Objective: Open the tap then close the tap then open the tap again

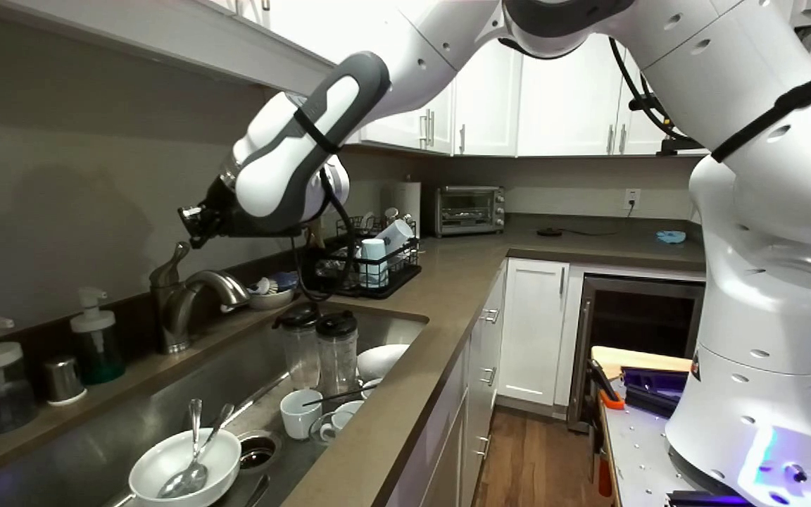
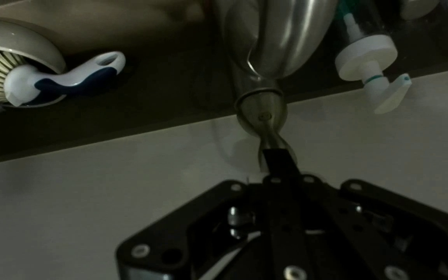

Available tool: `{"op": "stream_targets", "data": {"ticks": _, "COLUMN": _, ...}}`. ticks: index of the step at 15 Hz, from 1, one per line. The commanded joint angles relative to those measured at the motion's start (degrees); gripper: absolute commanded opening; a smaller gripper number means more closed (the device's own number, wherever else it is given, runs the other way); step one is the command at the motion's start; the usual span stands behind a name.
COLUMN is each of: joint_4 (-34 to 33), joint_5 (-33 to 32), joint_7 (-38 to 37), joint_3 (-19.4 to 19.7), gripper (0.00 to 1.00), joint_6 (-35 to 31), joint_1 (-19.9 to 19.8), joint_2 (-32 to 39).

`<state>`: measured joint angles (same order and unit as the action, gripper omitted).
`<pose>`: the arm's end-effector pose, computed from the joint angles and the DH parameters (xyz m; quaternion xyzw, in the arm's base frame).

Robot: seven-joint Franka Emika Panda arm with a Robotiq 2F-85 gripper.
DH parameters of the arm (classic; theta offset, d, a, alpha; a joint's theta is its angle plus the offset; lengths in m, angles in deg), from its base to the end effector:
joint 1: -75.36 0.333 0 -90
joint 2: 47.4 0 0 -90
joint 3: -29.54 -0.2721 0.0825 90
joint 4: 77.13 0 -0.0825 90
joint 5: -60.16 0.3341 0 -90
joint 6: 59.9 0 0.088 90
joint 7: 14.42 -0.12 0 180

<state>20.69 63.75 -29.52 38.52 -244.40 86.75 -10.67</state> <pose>0.6720 0.0417 0.3208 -0.8993 0.0955 -0.4248 0.0404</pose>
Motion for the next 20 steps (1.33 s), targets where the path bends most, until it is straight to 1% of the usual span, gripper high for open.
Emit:
{"op": "stream_targets", "data": {"ticks": 1, "joint_4": -0.67, "joint_5": -0.62, "joint_7": 0.73, "joint_3": -0.32, "gripper": 0.0, "joint_6": 1.62, "joint_1": -0.15, "joint_2": 0.36}}
{"op": "stream_targets", "data": {"ticks": 8, "joint_4": -1.25, "joint_5": -0.53, "joint_7": 0.79, "joint_3": -1.48, "gripper": 0.0, "joint_6": 2.28, "joint_1": -0.56, "joint_2": 1.43}}
{"op": "stream_targets", "data": {"ticks": 11, "joint_4": -2.3, "joint_5": -0.43, "joint_7": 0.18, "joint_3": 0.36, "gripper": 0.0, "joint_6": 1.37, "joint_1": 0.76, "joint_2": 2.88}}
{"op": "stream_targets", "data": {"ticks": 13, "joint_4": -3.39, "joint_5": -0.35, "joint_7": 0.09, "joint_3": 0.53, "gripper": 0.0, "joint_6": 1.26, "joint_1": 0.73, "joint_2": 3.94}}
{"op": "stream_targets", "data": {"ticks": 17, "joint_4": -6.33, "joint_5": -0.24, "joint_7": 0.3, "joint_3": -0.71, "gripper": 0.0, "joint_6": 0.72, "joint_1": -0.3, "joint_2": 6.02}}
{"op": "stream_targets", "data": {"ticks": 20, "joint_4": -7.96, "joint_5": -0.13, "joint_7": -0.14, "joint_3": 0.93, "gripper": 0.0, "joint_6": -0.53, "joint_1": 0.78, "joint_2": 7.16}}
